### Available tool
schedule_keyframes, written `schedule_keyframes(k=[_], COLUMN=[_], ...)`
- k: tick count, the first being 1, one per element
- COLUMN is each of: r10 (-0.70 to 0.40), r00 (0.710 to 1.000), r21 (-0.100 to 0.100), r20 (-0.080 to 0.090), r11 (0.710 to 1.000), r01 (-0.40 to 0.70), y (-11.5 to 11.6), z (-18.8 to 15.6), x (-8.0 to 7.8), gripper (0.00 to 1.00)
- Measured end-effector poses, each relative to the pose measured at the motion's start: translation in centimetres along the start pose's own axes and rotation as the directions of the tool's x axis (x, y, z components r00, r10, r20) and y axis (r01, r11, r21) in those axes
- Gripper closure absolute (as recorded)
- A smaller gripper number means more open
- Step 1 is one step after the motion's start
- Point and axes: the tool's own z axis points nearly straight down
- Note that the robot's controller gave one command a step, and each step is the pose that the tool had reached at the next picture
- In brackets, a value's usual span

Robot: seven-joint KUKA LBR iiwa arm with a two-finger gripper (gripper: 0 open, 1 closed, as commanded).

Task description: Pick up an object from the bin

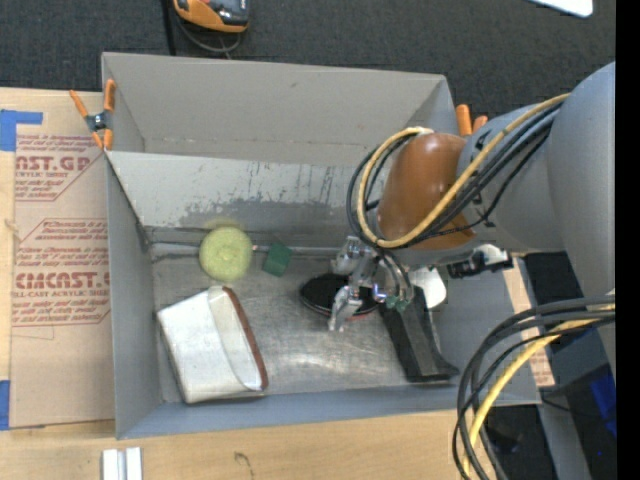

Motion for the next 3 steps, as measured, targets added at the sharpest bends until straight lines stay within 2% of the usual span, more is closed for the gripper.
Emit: schedule_keyframes(k=[1,2,3], r10=[-0.227,-0.197,-0.225], r00=[0.974,0.980,0.973], r21=[0.015,0.014,0.003], r20=[-0.018,-0.017,-0.048], r11=[0.974,0.980,0.974], r01=[0.227,0.197,0.226], y=[3.0,7.0,5.5], z=[-0.1,0.0,-2.0], x=[-0.2,0.3,0.2], gripper=[1.00,1.00,1.00])
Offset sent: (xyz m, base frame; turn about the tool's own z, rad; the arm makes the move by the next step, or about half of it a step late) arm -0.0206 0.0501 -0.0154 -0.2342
